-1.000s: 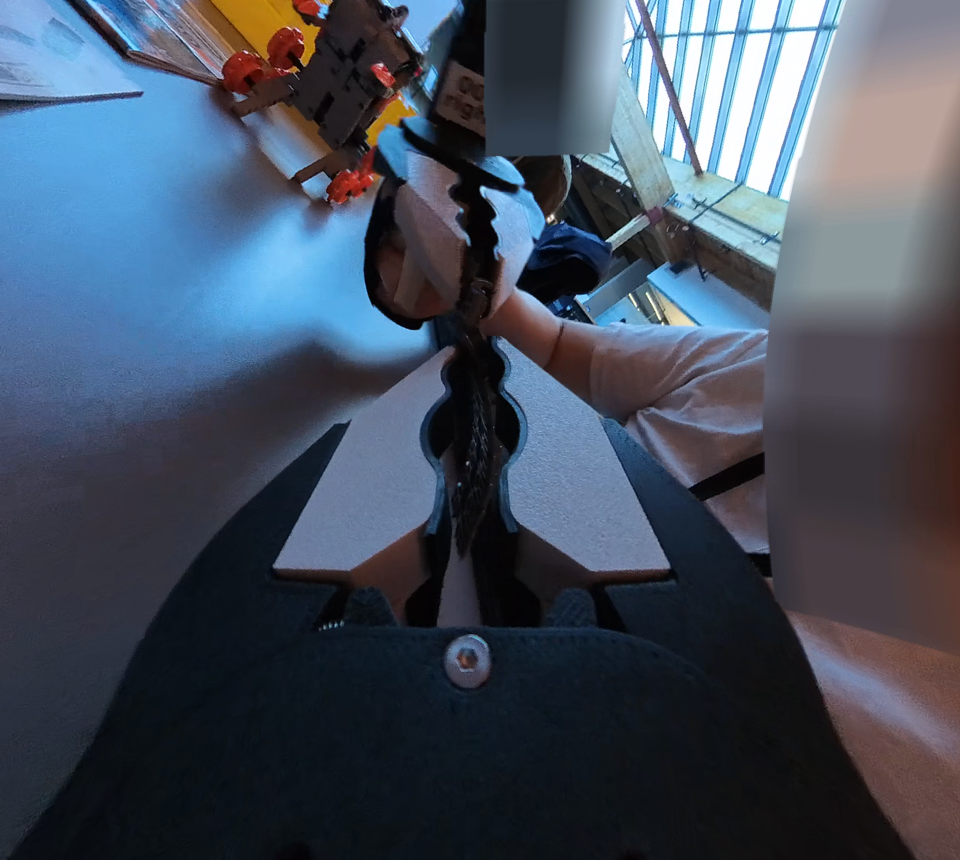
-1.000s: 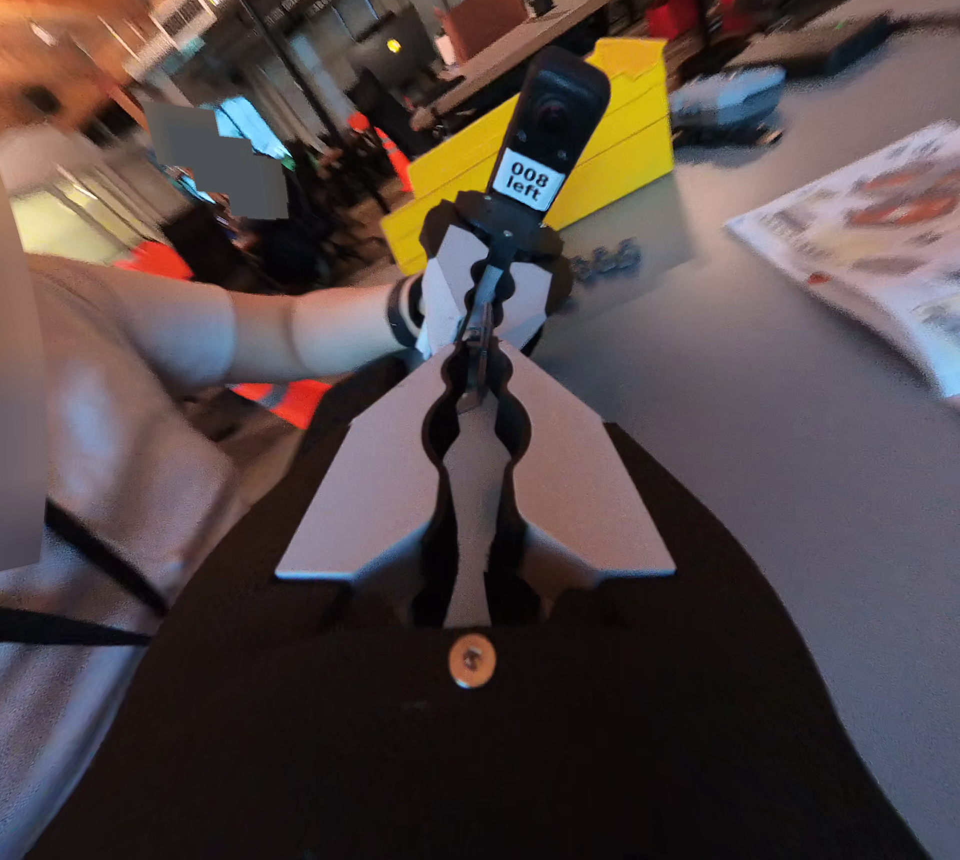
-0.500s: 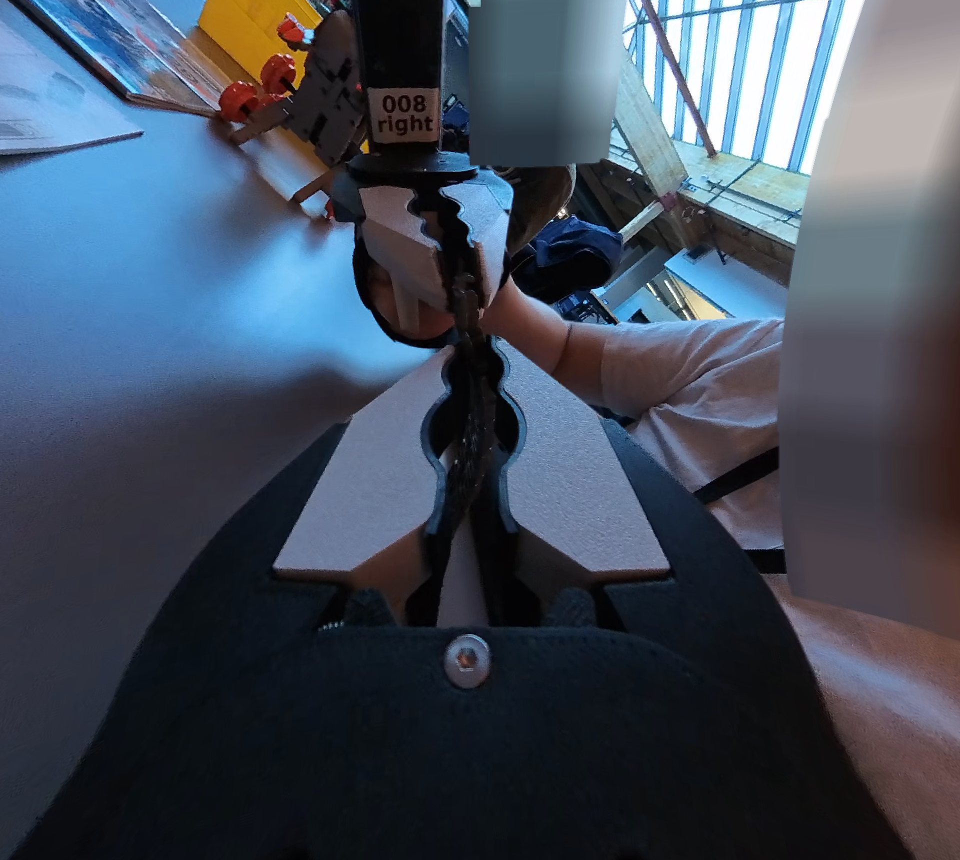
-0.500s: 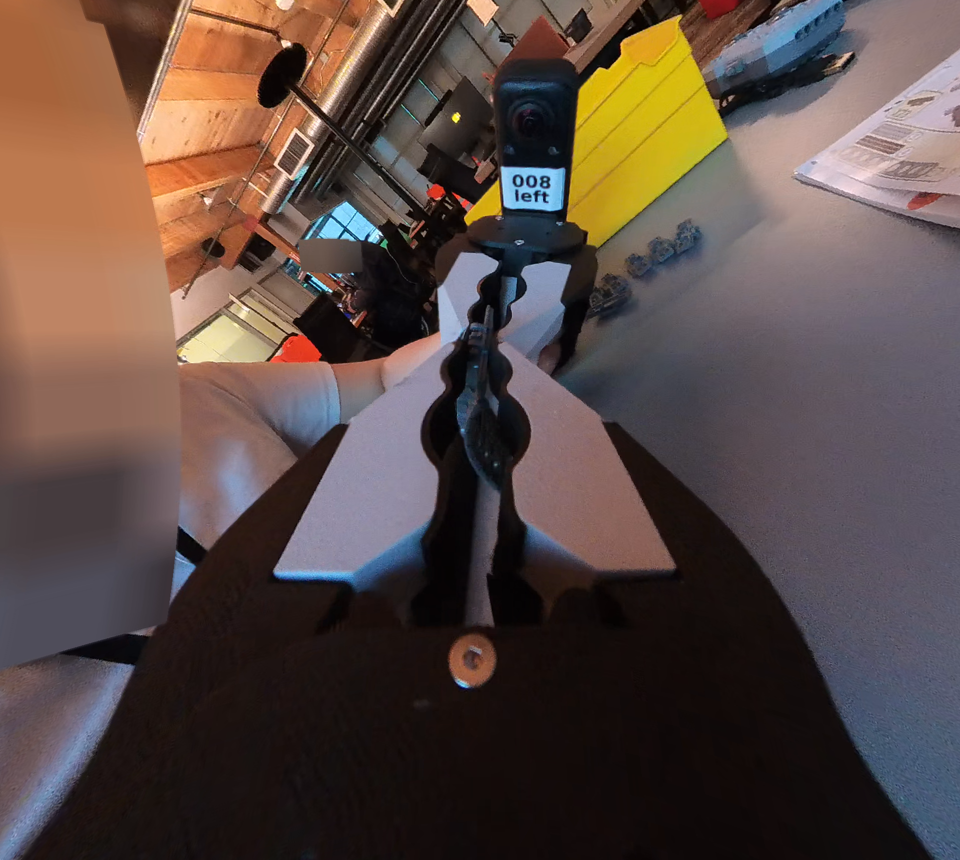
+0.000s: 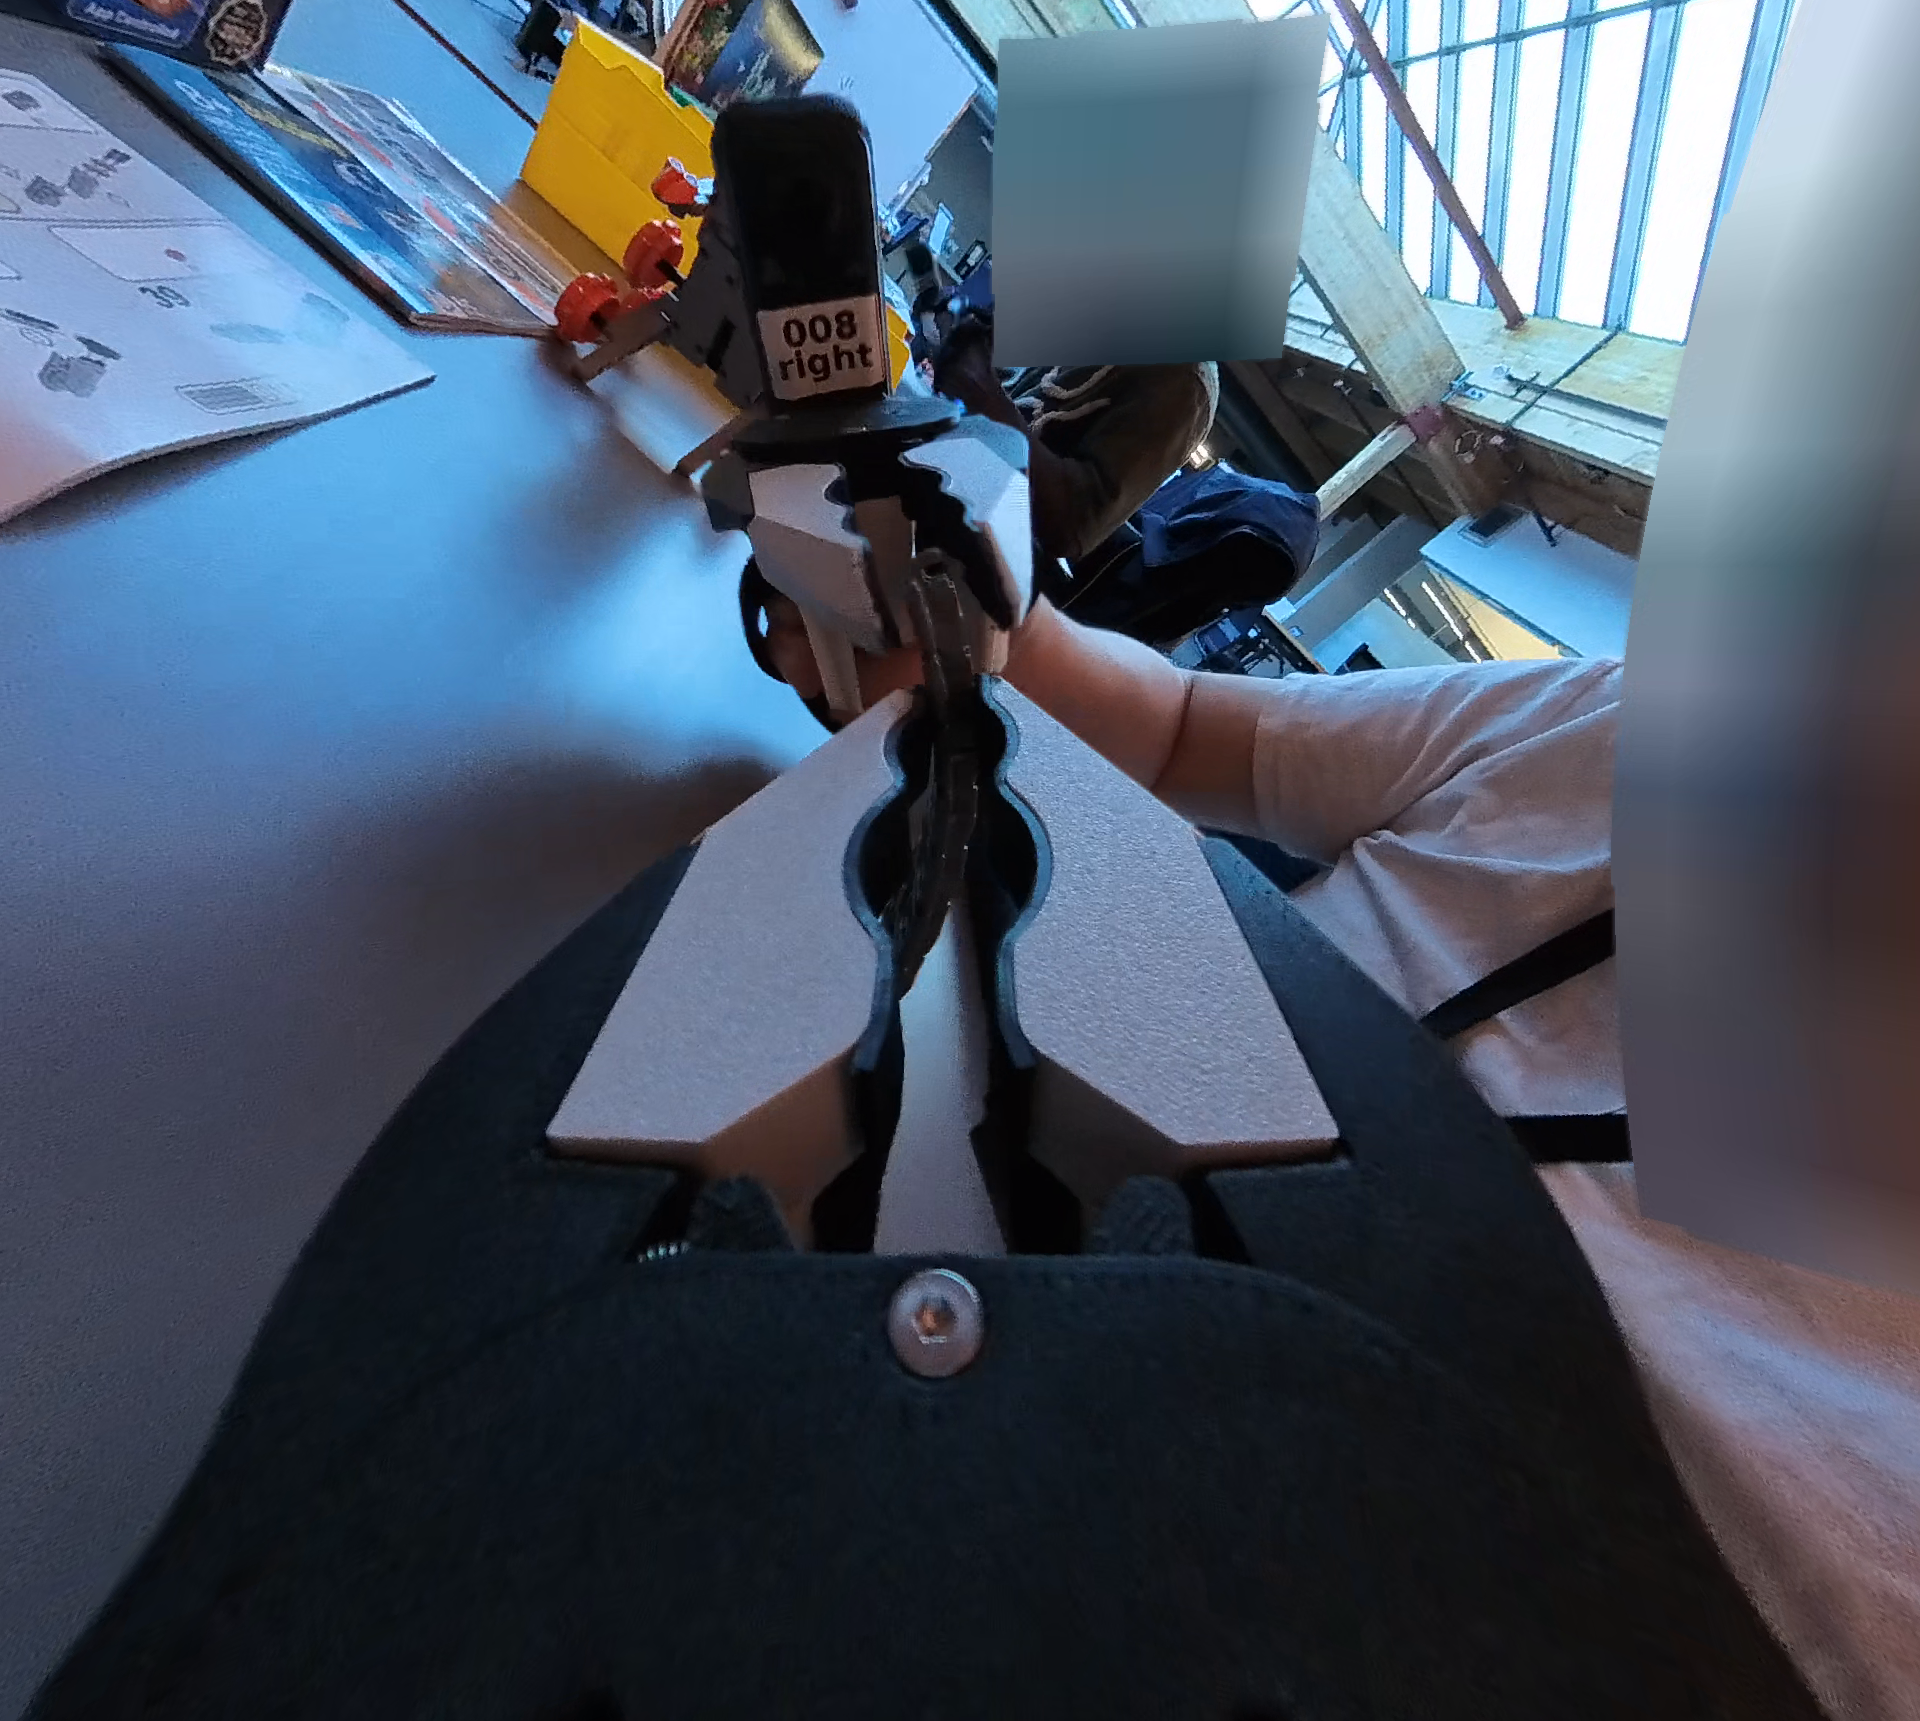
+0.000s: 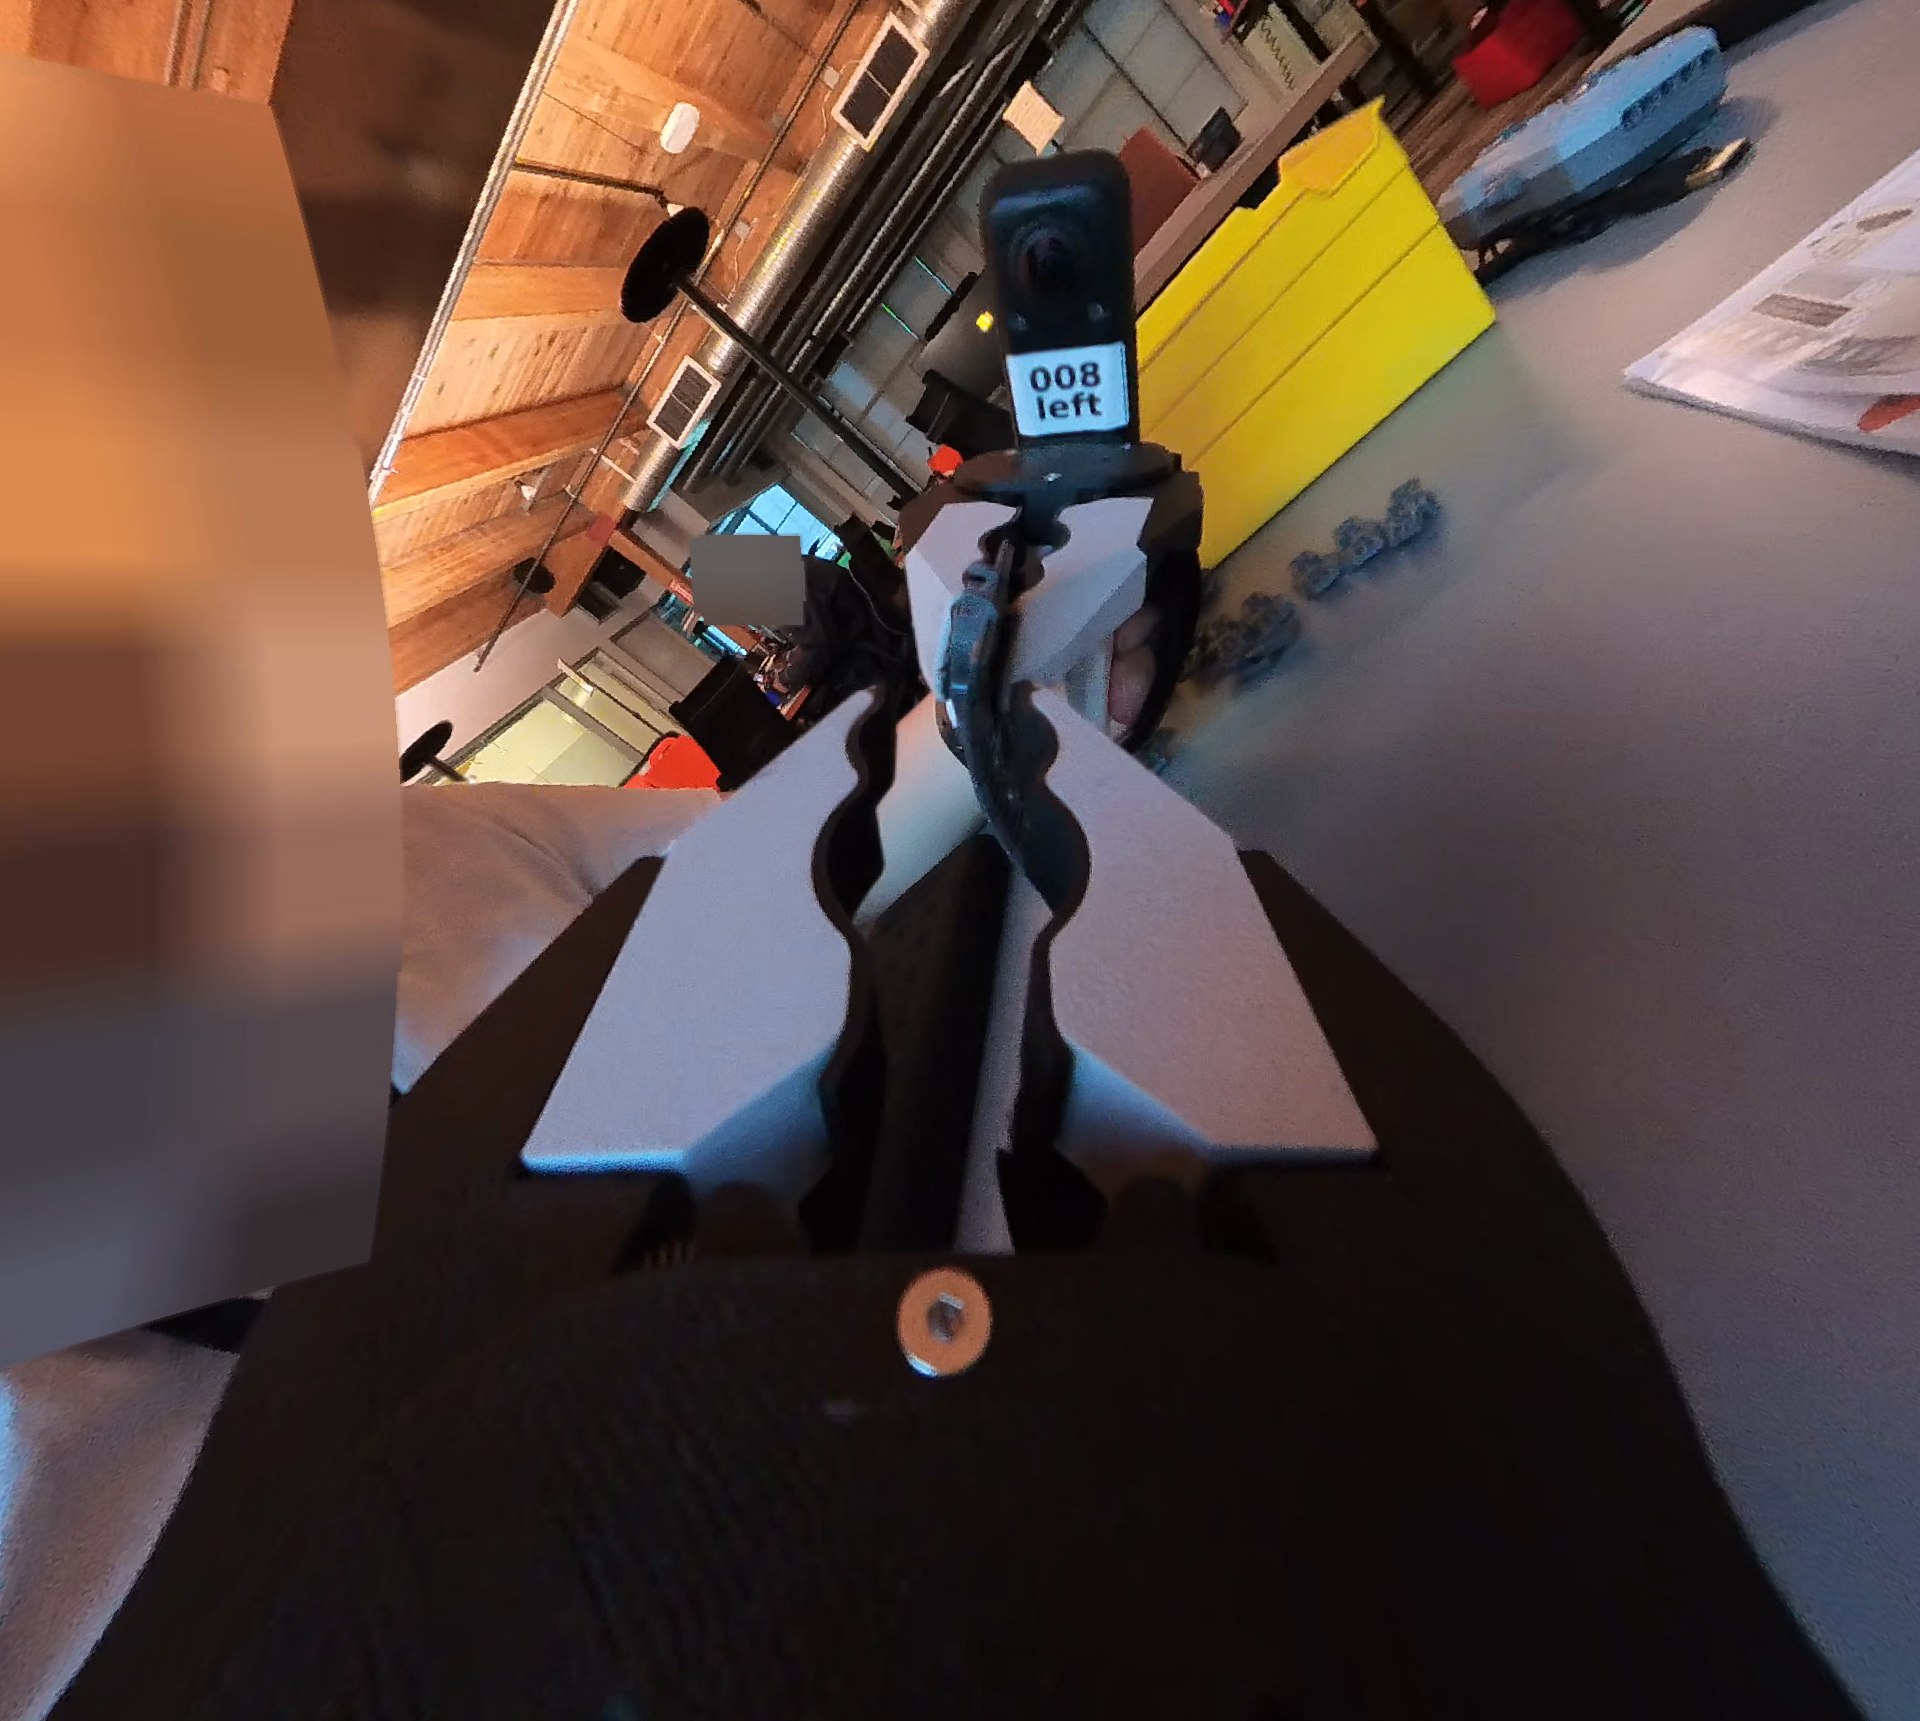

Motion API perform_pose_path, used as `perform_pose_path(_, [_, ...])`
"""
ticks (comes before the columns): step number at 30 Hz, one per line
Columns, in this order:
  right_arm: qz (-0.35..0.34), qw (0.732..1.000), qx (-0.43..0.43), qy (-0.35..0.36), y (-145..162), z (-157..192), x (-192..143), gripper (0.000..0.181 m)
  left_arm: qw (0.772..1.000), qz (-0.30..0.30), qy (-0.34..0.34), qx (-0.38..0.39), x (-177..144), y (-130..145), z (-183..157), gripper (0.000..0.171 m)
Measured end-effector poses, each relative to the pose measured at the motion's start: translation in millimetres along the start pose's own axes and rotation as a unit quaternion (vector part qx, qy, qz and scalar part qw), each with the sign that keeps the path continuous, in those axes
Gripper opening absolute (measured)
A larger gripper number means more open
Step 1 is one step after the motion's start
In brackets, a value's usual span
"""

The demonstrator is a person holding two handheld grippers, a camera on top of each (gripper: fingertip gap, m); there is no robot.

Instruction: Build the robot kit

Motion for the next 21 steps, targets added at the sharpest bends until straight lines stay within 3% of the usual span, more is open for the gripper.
perform_pose_path(2, [0.006,1.0,-0.001,0.008,3.0,-1.4,2.5,0.001,1.0,0.012,0.004,-0.001,0.5,1.3,-0.6,0.006])
perform_pose_path(4, [0.007,1.0,-0.002,0.019,3.6,-1.9,2.4,0.001,1.0,0.015,0.0,0.003,-0.6,0.8,0.4,0.008])
perform_pose_path(7, [-0.015,0.999,-0.014,0.025,2.7,-0.8,5.3,0.0,0.999,-0.048,-0.016,0.01,-8.6,-7.3,3.6,0.024])
perform_pose_path(11, [-0.031,0.999,-0.031,0.032,0.7,0.4,14.2,0.0,0.995,-0.08,0.012,-0.052,-19.0,-13.5,7.2,0.028])
perform_pose_path(14, [-0.023,0.998,-0.038,0.037,1.3,-1.1,21.5,0.0,0.997,-0.056,0.014,-0.056,-18.7,-12.0,6.5,0.025])
perform_pose_path(17, [-0.019,0.998,-0.04,0.053,1.9,-4.9,26.4,0.0,0.999,-0.028,-0.007,-0.032,-19.7,-10.3,4.6,0.007])
perform_pose_path(20, [-0.017,0.997,-0.045,0.053,-2.1,-7.5,30.9,0.0,0.999,-0.03,-0.03,-0.007,-24.1,-14.2,2.6,0.007])
perform_pose_path(21, [-0.016,0.997,-0.047,0.053,-3.9,-8.9,34.2,0.0,0.999,-0.04,-0.035,-0.008,-26.4,-16.3,3.2,0.015])
Point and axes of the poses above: each gripper's, where its closed fingertips meet, x out along the fingers, y out of its underside, z = x × y across the jaws, the point moved 9 cm from there along -x, back along the fingers, and after that the axes turned 2 degrees about -z, right-handed, at the moved point
